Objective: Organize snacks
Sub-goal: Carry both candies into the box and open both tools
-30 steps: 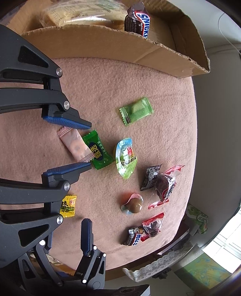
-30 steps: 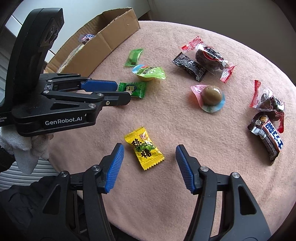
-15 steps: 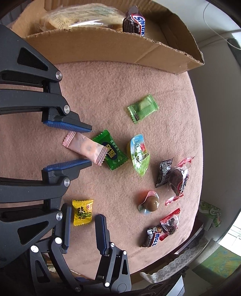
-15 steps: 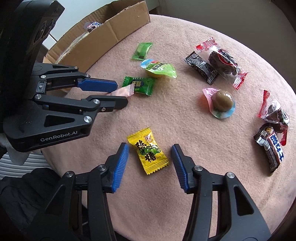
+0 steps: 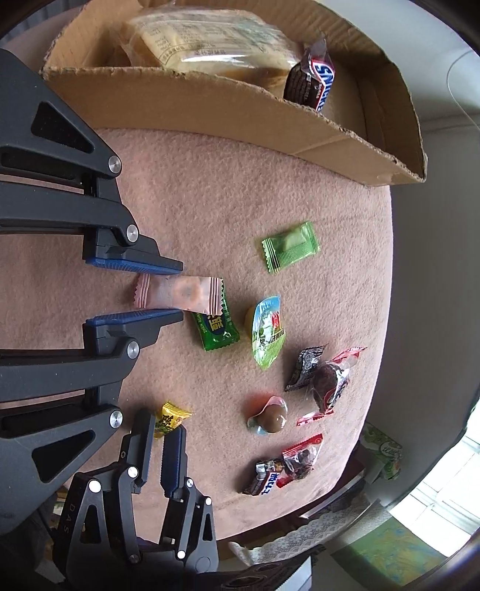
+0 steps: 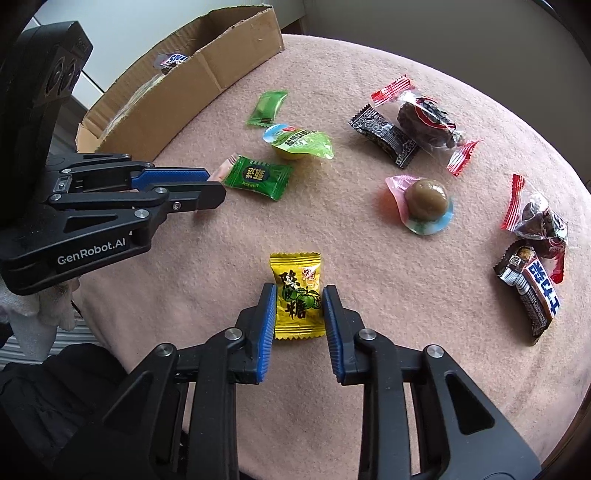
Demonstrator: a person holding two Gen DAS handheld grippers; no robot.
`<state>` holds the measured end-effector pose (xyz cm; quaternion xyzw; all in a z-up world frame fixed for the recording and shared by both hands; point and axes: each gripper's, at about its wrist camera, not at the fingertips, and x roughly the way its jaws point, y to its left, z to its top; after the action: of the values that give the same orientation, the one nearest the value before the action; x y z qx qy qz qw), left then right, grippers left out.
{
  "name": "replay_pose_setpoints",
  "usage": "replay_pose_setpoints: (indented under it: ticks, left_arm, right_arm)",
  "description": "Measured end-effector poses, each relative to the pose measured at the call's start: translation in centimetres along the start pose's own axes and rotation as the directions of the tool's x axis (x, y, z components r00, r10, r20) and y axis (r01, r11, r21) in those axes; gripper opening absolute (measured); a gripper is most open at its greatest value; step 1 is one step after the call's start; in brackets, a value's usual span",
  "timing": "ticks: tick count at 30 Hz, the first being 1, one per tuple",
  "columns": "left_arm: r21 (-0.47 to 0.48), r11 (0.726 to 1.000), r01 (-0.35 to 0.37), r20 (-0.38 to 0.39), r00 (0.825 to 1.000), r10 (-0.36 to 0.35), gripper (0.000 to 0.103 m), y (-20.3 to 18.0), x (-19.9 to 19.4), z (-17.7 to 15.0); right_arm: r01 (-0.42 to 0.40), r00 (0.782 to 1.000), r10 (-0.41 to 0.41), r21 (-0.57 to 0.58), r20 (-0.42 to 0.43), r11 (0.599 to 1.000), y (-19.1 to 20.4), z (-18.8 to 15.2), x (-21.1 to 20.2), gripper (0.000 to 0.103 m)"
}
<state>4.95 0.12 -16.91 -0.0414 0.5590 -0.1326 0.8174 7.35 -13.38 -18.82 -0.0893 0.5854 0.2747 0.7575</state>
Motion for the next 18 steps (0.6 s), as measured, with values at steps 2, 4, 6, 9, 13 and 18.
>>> replay_pose_setpoints:
  ticks: [2,4,6,9,13,18]
  left_arm:
    - [-0.027,0.999,0.024,0.006,1.000,-0.024,0.017,0.2,-0.4,-0.1]
    - [-0.023,1.000,0.020,0.010,1.000,-0.019,0.017,0.1,-0.5,-0.2]
    - [-0.030,0.999,0.012,0.009,1.000,-0.012,0.017,0.2,-0.5,-0.3]
    - [-0.059,0.998,0.016,0.025,1.000,-0.015,0.017,0.3,-1.2,-0.2]
    - [-0.076,0.997,0.025,0.060,0.998,-0.020,0.017,0.5,-3.0,0.1]
    - [-0.106,0.994,0.019,0.118,0.993,-0.007,0.016,0.9,-5.1,0.8]
  right_arm:
    - [-0.001,1.000,0.001,0.009,0.007,1.000,-0.2,-0.2,-0.1,0.026]
    - [0.000,1.000,0.000,0.017,0.012,1.000,-0.3,-0.2,-0.3,0.026]
    - [0.003,1.000,-0.004,0.024,0.020,1.000,-0.6,-0.4,-0.7,0.026]
    - [-0.013,0.999,0.011,0.041,0.050,0.999,-1.1,-1.5,-2.4,0.026]
    - [-0.018,0.996,0.014,0.044,0.091,0.999,-1.0,-0.9,-4.2,0.026]
    - [-0.025,0.990,0.021,0.024,0.143,0.999,-0.3,0.9,-6.0,0.026]
